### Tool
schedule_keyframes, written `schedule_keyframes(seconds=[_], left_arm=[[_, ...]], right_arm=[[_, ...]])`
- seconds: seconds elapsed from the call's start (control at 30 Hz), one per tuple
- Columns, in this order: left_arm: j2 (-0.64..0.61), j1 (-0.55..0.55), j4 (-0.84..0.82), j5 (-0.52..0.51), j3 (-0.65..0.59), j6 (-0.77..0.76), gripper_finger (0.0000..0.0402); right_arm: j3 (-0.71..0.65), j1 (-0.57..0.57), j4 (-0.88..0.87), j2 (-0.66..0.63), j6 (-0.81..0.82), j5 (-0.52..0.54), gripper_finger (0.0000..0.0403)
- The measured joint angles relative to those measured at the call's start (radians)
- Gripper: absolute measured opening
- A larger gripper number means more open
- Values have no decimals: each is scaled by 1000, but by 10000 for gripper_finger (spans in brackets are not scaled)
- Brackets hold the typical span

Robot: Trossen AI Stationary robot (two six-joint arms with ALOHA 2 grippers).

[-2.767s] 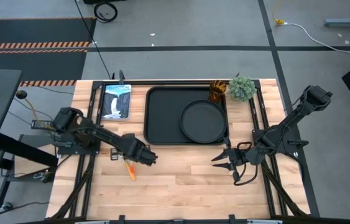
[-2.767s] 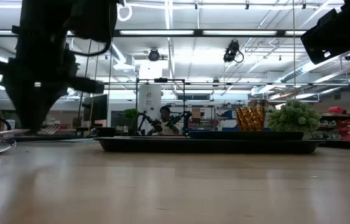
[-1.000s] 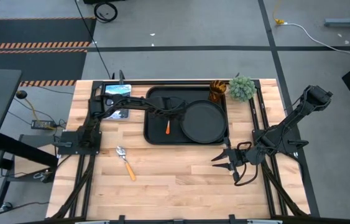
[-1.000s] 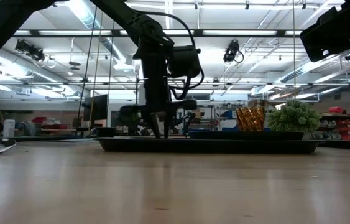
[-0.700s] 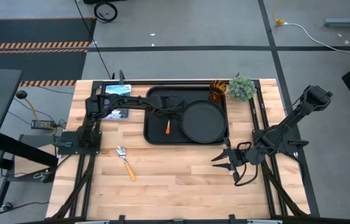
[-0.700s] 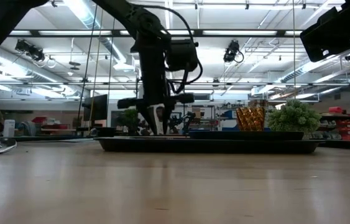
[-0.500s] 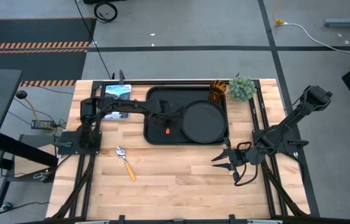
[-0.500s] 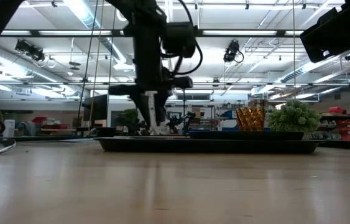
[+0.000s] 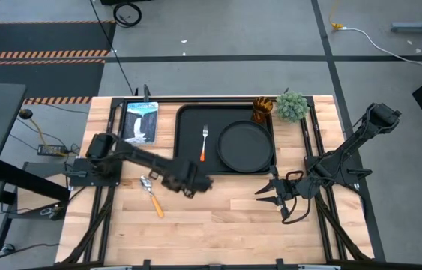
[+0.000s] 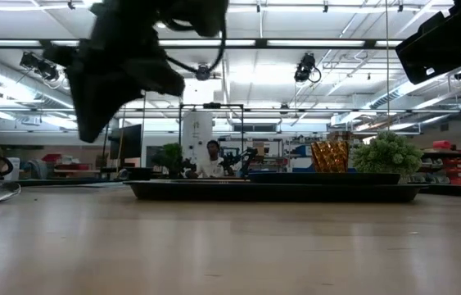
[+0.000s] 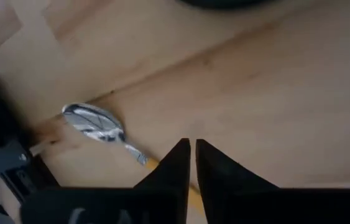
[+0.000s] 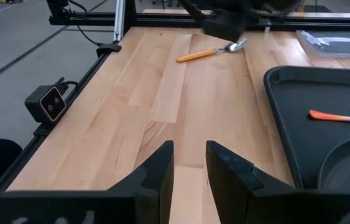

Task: Pick and place plate/cup/fork/spoon on tray
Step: Put the yellow spoon on the black tray to the left of the orange fork

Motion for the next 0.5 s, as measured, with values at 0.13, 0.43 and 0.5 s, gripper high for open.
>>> schedule_keyframes(seconds=[0.13,0.43,0.5], left_arm=[[-4,-88,-30,-27,0,-58,14],[-103,-238,11,26,-224,-299,5],[-164,-271,110,67,-332,-393,5]], right_arm=[[0,0,5,0,-5,0,100],[0,-1,14,0,-3,0,100],[0,-1,16,0,2,0,100]])
